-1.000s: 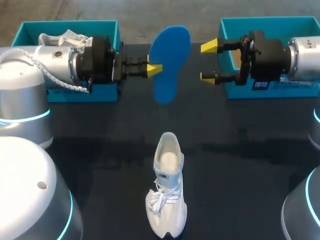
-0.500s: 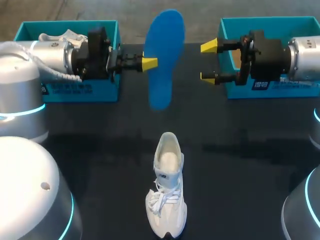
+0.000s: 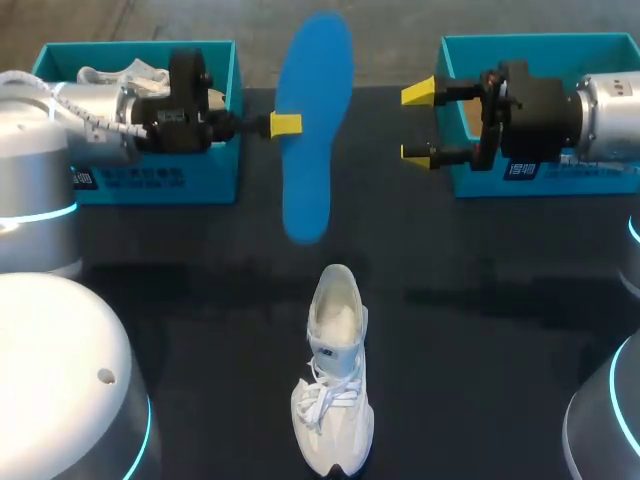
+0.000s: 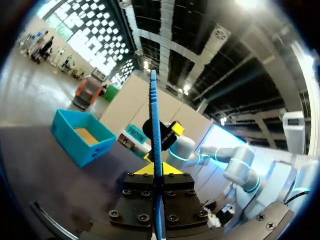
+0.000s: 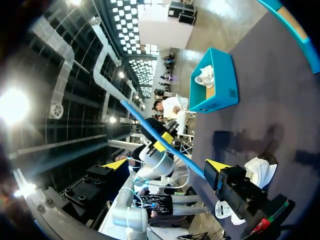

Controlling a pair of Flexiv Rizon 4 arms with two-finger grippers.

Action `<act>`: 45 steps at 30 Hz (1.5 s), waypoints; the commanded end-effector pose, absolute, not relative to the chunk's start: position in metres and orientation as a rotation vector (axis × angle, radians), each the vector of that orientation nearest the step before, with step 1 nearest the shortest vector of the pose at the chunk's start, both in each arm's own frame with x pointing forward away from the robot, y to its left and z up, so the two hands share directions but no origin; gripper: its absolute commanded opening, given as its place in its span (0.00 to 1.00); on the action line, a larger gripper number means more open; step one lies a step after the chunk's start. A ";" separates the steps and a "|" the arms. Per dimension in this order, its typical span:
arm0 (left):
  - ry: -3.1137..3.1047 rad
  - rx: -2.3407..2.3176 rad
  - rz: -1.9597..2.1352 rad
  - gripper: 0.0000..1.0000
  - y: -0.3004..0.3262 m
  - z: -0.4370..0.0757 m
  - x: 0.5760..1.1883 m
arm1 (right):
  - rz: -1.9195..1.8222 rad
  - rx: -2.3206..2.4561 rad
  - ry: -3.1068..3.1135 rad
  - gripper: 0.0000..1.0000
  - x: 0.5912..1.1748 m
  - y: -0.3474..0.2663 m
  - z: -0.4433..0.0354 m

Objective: Take the shoe out of the shoebox, open the shoe tongue, remove and reinsert the insole, then place the shoe into the shoebox

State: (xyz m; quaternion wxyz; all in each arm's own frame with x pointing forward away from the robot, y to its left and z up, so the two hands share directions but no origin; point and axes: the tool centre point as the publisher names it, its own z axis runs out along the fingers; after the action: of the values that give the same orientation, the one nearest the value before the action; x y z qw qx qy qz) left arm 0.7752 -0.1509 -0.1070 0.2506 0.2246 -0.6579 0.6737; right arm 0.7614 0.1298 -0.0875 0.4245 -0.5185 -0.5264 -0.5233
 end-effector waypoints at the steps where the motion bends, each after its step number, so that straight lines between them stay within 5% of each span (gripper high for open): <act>1: -1.005 1.301 1.228 0.00 -0.155 -0.121 0.776 | -1.310 -1.299 -1.316 1.00 0.762 0.132 -0.088; 45: -1.136 1.319 1.318 0.00 -0.153 -0.137 0.781 | -1.310 -1.299 -1.316 1.00 0.762 0.132 -0.088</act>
State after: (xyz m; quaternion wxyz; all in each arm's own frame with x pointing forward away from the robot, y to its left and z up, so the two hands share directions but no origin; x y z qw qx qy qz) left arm 0.7807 -0.1541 -0.1365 0.4630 0.5388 -0.4568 0.5354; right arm 0.7614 0.1299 -0.0875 0.4244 -0.5187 -0.5265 -0.5232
